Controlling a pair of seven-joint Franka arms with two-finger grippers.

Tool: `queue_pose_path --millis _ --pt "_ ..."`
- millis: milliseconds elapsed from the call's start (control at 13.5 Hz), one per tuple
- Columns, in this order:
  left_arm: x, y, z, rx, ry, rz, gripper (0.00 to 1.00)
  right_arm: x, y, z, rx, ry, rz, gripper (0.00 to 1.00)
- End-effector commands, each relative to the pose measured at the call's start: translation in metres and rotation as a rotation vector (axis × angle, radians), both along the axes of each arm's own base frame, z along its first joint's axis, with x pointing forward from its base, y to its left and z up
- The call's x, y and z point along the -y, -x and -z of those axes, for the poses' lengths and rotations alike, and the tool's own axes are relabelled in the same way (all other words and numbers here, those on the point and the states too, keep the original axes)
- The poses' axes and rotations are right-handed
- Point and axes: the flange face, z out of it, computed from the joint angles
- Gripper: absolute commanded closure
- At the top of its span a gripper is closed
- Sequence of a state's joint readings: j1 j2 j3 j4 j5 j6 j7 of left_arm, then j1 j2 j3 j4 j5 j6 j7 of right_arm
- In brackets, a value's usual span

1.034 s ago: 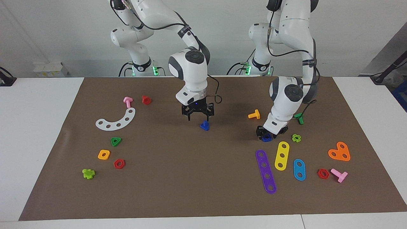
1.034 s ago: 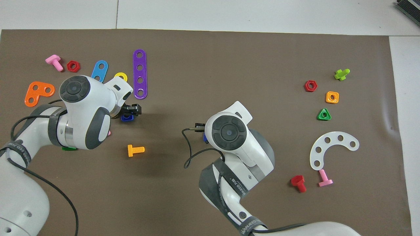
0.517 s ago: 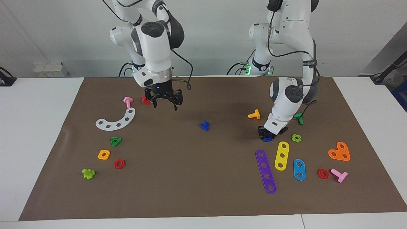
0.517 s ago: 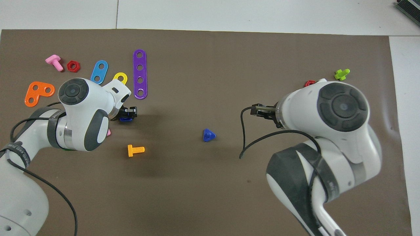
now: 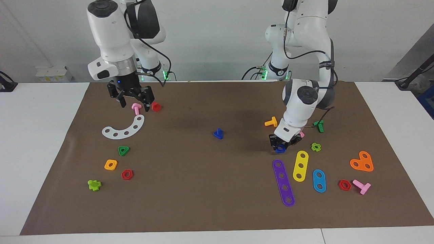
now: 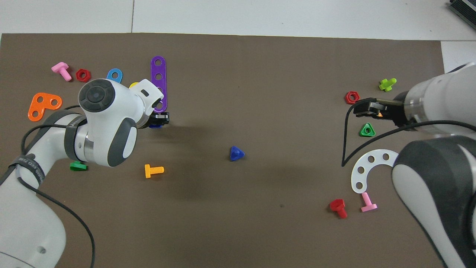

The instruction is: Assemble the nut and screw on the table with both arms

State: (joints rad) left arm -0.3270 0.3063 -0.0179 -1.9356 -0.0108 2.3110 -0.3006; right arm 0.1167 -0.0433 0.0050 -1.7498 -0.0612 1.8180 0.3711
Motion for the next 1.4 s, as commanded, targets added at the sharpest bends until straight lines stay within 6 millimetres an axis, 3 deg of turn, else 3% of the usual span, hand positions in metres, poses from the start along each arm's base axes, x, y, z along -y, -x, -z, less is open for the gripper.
queue_pose_path --millis 0,148,443,739,1330 --pt "0.083 0.030 0.002 -0.014 -0.012 -0.021 1.00 0.029 -0.005 -0.019 -0.046 -0.029 -0.042 0.02" --pt "0.132 0.051 -0.009 -0.007 0.008 -0.057 1.00 0.045 -0.004 -0.027 -0.053 -0.049 -0.020 0.02" --pt "0.187 0.084 -0.019 -0.052 0.068 -0.051 1.00 0.051 -0.004 -0.044 -0.081 -0.034 -0.011 0.02" --pt "0.207 0.097 -0.018 -0.057 0.071 -0.057 1.00 0.054 -0.005 -0.044 -0.085 -0.027 -0.015 0.02" --pt "0.221 0.115 0.019 -0.081 0.044 -0.042 1.00 0.053 -0.003 -0.039 -0.096 -0.032 -0.021 0.00"
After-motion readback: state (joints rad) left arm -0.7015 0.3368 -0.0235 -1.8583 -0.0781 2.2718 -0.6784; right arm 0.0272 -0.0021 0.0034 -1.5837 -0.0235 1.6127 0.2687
